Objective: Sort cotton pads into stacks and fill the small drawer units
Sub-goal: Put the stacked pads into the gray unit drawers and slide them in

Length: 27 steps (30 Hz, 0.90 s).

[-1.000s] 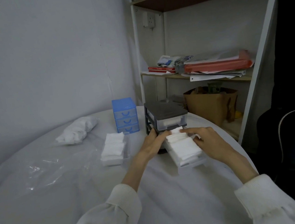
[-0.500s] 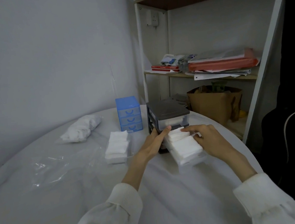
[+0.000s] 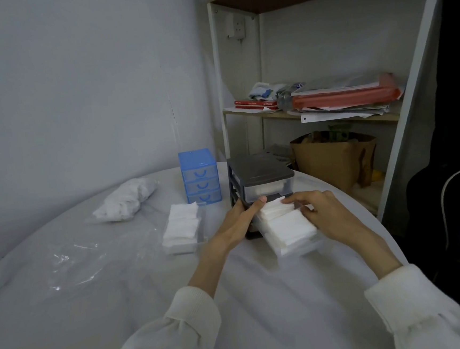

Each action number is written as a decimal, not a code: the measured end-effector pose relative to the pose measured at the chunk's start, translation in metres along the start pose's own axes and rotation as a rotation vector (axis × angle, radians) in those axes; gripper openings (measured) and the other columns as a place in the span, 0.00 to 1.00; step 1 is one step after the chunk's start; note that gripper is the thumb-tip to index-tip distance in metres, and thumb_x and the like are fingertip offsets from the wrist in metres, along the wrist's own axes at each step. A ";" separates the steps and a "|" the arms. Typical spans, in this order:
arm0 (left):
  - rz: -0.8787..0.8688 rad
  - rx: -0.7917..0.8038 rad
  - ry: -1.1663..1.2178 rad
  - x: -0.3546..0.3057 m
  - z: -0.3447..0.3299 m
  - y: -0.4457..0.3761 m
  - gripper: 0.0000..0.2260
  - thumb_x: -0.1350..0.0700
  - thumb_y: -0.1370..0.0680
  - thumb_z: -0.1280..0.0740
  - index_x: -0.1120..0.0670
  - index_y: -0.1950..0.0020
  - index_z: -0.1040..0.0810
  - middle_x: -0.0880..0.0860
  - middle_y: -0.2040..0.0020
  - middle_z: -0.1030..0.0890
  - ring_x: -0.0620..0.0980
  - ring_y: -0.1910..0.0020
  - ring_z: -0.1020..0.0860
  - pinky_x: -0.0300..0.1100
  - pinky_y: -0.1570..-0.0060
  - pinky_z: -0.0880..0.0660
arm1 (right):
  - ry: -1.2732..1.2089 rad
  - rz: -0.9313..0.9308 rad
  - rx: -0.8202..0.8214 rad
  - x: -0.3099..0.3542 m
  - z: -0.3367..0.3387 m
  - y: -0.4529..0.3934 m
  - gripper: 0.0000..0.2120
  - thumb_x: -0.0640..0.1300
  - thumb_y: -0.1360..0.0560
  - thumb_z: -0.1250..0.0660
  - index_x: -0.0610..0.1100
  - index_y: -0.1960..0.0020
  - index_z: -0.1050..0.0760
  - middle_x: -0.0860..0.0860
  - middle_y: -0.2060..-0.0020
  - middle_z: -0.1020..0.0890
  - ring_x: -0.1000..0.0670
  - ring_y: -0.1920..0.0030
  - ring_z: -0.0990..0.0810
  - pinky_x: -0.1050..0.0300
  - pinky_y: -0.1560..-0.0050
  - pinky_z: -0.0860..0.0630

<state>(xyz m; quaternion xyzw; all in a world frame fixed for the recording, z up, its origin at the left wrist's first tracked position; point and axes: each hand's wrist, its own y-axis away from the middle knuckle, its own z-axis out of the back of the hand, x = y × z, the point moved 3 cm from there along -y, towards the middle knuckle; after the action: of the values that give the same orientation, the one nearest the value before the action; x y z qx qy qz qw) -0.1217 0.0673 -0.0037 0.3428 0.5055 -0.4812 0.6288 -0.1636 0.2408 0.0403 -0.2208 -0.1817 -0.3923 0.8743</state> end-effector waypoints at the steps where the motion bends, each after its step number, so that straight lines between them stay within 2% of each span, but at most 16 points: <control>1: -0.004 -0.004 0.005 -0.001 -0.001 0.002 0.20 0.41 0.23 0.38 0.46 0.33 0.32 0.45 0.40 0.25 0.47 0.39 0.27 0.35 0.46 0.32 | 0.003 0.002 -0.005 0.000 0.000 -0.001 0.16 0.36 0.22 0.40 0.48 0.37 0.24 0.46 0.37 0.24 0.45 0.40 0.26 0.59 0.42 0.30; 3: -0.011 -0.007 -0.007 -0.003 -0.001 0.004 0.24 0.40 0.23 0.40 0.48 0.30 0.34 0.46 0.38 0.26 0.45 0.41 0.28 0.32 0.49 0.33 | 0.000 -0.006 -0.030 0.001 -0.002 -0.002 0.15 0.37 0.21 0.40 0.48 0.38 0.24 0.46 0.38 0.23 0.45 0.41 0.25 0.61 0.43 0.30; 7: -0.027 -0.022 -0.025 -0.006 0.000 0.008 0.25 0.42 0.20 0.44 0.51 0.27 0.38 0.49 0.35 0.29 0.43 0.43 0.32 0.18 0.65 0.33 | 0.008 -0.038 -0.084 0.004 -0.006 -0.001 0.14 0.38 0.21 0.41 0.47 0.38 0.24 0.45 0.40 0.22 0.49 0.51 0.25 0.67 0.52 0.34; 10: -0.030 -0.033 -0.023 -0.008 -0.002 0.010 0.24 0.43 0.20 0.45 0.52 0.27 0.38 0.50 0.37 0.28 0.43 0.44 0.32 0.16 0.68 0.34 | 0.001 -0.054 -0.138 0.008 -0.008 0.000 0.14 0.38 0.21 0.41 0.46 0.39 0.23 0.44 0.42 0.21 0.52 0.57 0.30 0.70 0.59 0.35; 12: -0.029 -0.043 -0.025 -0.008 -0.002 0.010 0.24 0.43 0.20 0.45 0.52 0.26 0.38 0.49 0.38 0.28 0.43 0.44 0.32 0.16 0.68 0.35 | -0.015 -0.091 -0.180 0.011 -0.011 0.002 0.14 0.38 0.21 0.41 0.45 0.39 0.23 0.44 0.43 0.21 0.52 0.55 0.29 0.69 0.55 0.35; 14: -0.036 -0.051 -0.045 -0.008 0.000 0.010 0.25 0.41 0.21 0.45 0.51 0.26 0.39 0.49 0.35 0.28 0.42 0.44 0.31 0.17 0.64 0.35 | -0.038 -0.118 -0.218 0.014 -0.014 0.005 0.13 0.37 0.21 0.41 0.45 0.40 0.23 0.43 0.44 0.21 0.52 0.55 0.29 0.67 0.54 0.35; 15: -0.034 -0.049 -0.049 -0.008 0.001 0.011 0.26 0.40 0.21 0.45 0.50 0.26 0.40 0.49 0.34 0.28 0.42 0.44 0.31 0.19 0.58 0.34 | -0.049 -0.126 -0.228 0.015 -0.015 0.007 0.12 0.37 0.21 0.41 0.44 0.40 0.24 0.43 0.45 0.21 0.52 0.55 0.29 0.66 0.55 0.34; 17: -0.028 -0.028 -0.037 -0.005 0.001 0.012 0.28 0.38 0.23 0.45 0.48 0.25 0.41 0.48 0.33 0.28 0.43 0.42 0.31 0.30 0.44 0.36 | -0.072 -0.141 -0.225 0.018 -0.016 0.009 0.11 0.37 0.21 0.40 0.43 0.40 0.27 0.42 0.46 0.21 0.51 0.57 0.29 0.64 0.56 0.32; 18: -0.028 -0.015 -0.021 -0.004 0.001 0.012 0.29 0.37 0.23 0.45 0.48 0.25 0.41 0.47 0.35 0.28 0.43 0.40 0.31 0.34 0.41 0.37 | -0.082 -0.148 -0.216 0.019 -0.015 0.009 0.10 0.37 0.21 0.40 0.42 0.40 0.29 0.42 0.46 0.21 0.51 0.57 0.28 0.63 0.56 0.31; 20: -0.032 0.001 0.007 -0.002 0.003 0.013 0.30 0.37 0.25 0.44 0.48 0.25 0.41 0.45 0.38 0.28 0.45 0.37 0.31 0.38 0.37 0.37 | -0.095 -0.150 -0.206 0.022 -0.014 0.007 0.09 0.37 0.21 0.40 0.41 0.41 0.31 0.41 0.48 0.21 0.50 0.58 0.29 0.61 0.57 0.32; 23: -0.031 0.014 0.041 -0.001 0.005 0.015 0.34 0.33 0.30 0.43 0.47 0.27 0.39 0.44 0.37 0.27 0.46 0.35 0.30 0.42 0.32 0.37 | -0.077 -0.151 -0.214 0.026 -0.015 0.004 0.09 0.37 0.21 0.40 0.41 0.42 0.33 0.41 0.52 0.22 0.52 0.62 0.30 0.61 0.60 0.34; 27: -0.011 0.011 0.051 0.003 0.004 0.017 0.33 0.30 0.31 0.43 0.47 0.32 0.33 0.48 0.38 0.23 0.47 0.39 0.26 0.44 0.34 0.34 | -0.152 -0.191 -0.231 0.025 -0.017 0.004 0.08 0.38 0.22 0.39 0.42 0.43 0.34 0.41 0.49 0.22 0.50 0.60 0.28 0.61 0.58 0.31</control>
<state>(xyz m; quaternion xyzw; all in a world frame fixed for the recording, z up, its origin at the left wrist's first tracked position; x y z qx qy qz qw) -0.1044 0.0677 -0.0069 0.3557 0.5207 -0.4784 0.6111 -0.1423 0.2189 0.0374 -0.3304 -0.2214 -0.4742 0.7855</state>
